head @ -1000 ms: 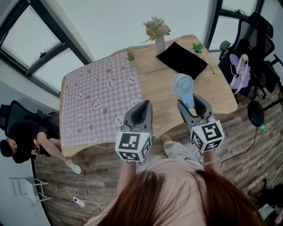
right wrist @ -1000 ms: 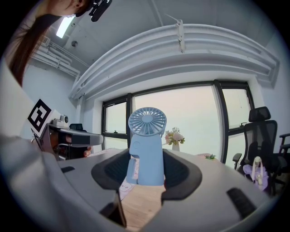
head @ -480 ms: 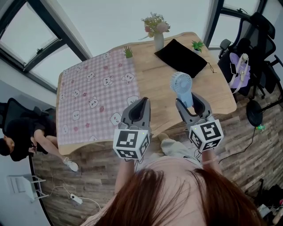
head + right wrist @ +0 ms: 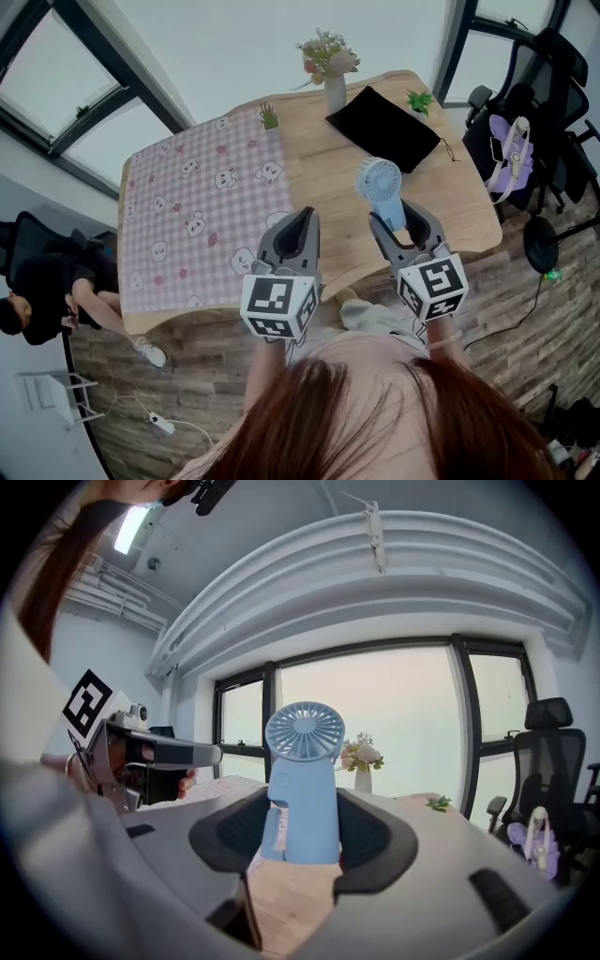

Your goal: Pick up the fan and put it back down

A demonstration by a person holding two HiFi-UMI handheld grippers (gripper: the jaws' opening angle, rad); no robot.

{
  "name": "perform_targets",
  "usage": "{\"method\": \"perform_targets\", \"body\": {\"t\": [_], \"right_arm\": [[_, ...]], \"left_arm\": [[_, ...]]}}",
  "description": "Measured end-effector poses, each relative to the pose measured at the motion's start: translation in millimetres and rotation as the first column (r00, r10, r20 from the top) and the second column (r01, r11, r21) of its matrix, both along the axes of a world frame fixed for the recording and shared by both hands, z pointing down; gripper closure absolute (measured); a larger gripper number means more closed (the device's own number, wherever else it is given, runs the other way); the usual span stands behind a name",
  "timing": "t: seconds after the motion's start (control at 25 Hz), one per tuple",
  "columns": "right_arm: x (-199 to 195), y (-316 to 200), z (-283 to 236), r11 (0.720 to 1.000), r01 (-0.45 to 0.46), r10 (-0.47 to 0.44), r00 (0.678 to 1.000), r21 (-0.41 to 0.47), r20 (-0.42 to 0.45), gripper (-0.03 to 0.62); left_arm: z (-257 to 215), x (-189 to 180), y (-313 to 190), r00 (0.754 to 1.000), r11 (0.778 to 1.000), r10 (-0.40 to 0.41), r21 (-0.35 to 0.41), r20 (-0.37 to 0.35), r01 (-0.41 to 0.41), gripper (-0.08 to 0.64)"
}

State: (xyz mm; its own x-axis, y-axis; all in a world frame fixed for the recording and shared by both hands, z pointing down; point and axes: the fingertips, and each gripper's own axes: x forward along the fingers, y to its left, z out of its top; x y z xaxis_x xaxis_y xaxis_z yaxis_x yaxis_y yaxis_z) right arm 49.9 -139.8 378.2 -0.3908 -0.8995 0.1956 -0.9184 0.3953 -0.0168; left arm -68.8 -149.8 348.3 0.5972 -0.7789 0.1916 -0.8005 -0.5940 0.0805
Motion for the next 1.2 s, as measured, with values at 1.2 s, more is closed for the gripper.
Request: {"method": "perform_targets", "body": {"t": [1.2], "right_arm": [[0.9,-73.4,89.7,0.978,0.089,-0.106,0.991,-0.189,-0.081,0.379]], "left_arm": [[19.8,3.2,-59.7,0.996,0.995,-0.083,-0.054,0.022,0.084,0.546]]}}
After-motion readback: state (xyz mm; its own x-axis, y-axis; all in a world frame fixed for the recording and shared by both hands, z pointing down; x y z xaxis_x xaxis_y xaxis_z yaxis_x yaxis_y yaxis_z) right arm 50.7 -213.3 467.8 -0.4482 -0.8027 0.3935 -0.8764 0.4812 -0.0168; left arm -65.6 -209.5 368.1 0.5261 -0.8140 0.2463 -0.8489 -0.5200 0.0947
